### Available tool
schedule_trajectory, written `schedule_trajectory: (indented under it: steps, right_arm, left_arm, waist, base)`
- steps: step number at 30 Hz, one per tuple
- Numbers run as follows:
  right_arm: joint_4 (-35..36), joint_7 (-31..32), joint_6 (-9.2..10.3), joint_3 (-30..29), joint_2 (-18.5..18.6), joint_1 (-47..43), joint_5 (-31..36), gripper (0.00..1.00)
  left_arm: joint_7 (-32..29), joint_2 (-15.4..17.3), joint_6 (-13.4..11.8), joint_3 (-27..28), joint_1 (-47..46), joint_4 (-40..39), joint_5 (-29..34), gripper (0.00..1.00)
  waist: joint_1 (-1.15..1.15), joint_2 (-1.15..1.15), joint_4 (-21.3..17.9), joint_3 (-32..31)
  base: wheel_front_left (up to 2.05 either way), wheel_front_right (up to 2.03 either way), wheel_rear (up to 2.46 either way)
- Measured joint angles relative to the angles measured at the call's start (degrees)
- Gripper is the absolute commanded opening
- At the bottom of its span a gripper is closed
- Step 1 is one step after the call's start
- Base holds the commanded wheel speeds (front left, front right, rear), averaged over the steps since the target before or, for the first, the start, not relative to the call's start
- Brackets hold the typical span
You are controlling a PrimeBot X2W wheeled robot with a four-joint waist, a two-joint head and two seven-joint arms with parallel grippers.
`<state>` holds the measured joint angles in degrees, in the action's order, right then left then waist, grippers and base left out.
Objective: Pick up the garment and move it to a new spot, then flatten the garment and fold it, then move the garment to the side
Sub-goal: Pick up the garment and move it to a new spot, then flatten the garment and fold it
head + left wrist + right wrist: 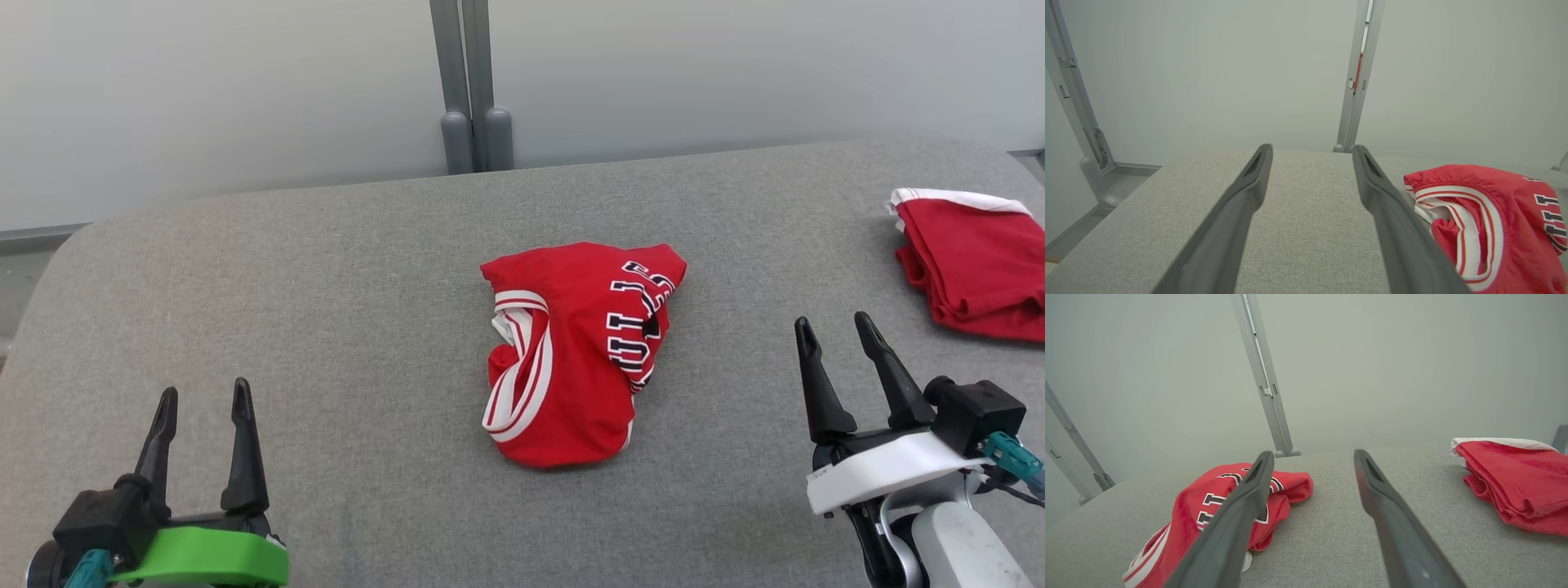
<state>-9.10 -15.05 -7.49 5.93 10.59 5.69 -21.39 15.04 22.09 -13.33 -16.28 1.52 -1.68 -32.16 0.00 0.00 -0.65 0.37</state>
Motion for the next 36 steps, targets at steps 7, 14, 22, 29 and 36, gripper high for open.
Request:
schedule_trajectory:
  steps: [7,14,22,29,36]
  right_arm:
    - [-0.7,0.0,0.00,0.1,0.0,-0.3,0.0,1.00]
    - [-0.9,0.0,0.00,0.2,0.0,-0.2,0.0,1.00]
    - [-1.2,0.0,0.00,0.3,0.0,-0.1,-0.1,1.00]
    - [-1.3,0.0,0.00,0.3,0.1,-0.1,-0.1,1.00]
    - [-1.3,0.0,0.00,0.1,0.3,0.9,-0.1,1.00]
  left_arm:
    - [0.0,-4.3,1.9,3.3,2.8,-0.5,3.0,1.00]
    - [0.0,-6.1,4.1,5.2,2.8,0.2,4.6,1.00]
    - [0.0,-7.4,5.9,5.8,2.8,1.8,5.1,1.00]
    - [-3.7,-7.7,9.5,3.0,2.6,3.4,3.8,1.00]
    - [-17.4,-6.9,15.1,-3.5,-1.7,6.4,0.5,1.00]
  waist:
    - [0.00,0.00,-0.4,0.4]
    - [0.00,0.00,-0.6,0.7]
    - [0.00,0.00,-0.7,0.6]
    - [0.00,0.00,-0.7,0.8]
    - [0.00,0.00,-0.7,1.9]
  base:
    - [0.00,0.00,0.00]
    - [0.00,0.00,0.00]
    - [0.00,0.00,0.00]
    - [0.00,0.00,0.00]
    - [0.00,0.00,0.00]
